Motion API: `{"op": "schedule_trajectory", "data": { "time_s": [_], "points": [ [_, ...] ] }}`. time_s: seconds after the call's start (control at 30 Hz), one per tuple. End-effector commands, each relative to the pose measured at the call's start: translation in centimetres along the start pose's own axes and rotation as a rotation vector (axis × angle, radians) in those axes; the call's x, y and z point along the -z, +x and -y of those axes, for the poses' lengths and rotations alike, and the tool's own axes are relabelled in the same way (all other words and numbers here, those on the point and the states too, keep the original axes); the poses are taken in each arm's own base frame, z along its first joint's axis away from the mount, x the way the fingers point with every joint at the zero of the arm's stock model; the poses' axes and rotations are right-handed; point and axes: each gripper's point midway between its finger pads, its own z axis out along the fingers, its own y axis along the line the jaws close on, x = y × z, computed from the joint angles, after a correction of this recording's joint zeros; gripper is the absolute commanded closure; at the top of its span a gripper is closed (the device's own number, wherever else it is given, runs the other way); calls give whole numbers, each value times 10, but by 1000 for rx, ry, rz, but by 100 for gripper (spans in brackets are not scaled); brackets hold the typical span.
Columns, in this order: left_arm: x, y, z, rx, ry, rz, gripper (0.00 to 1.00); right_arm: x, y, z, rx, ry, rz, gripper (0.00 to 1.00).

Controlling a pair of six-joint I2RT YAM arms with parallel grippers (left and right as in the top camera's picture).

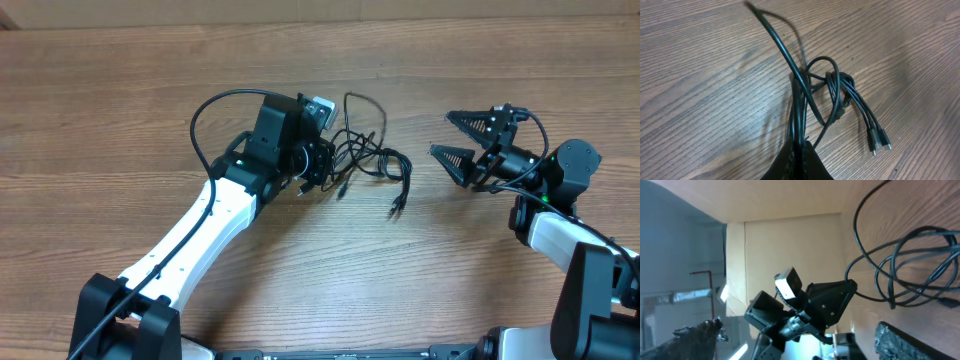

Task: Untangle cables
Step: 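Move the right gripper back to the left gripper and grasp cable loops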

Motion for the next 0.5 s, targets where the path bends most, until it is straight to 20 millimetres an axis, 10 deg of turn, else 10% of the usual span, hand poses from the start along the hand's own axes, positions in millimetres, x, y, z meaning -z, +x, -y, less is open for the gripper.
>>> {"op": "schedule_trajectory", "data": {
  "time_s": [0.0,0.47],
  "points": [
    [-2,-2,-6,-9,-11,8,96,-4,6,-5,80,-3,-26,0],
    [-2,-5,-5,-13,-10,21,96,-60,44,51,57,137,-108,1]
  ]
}}
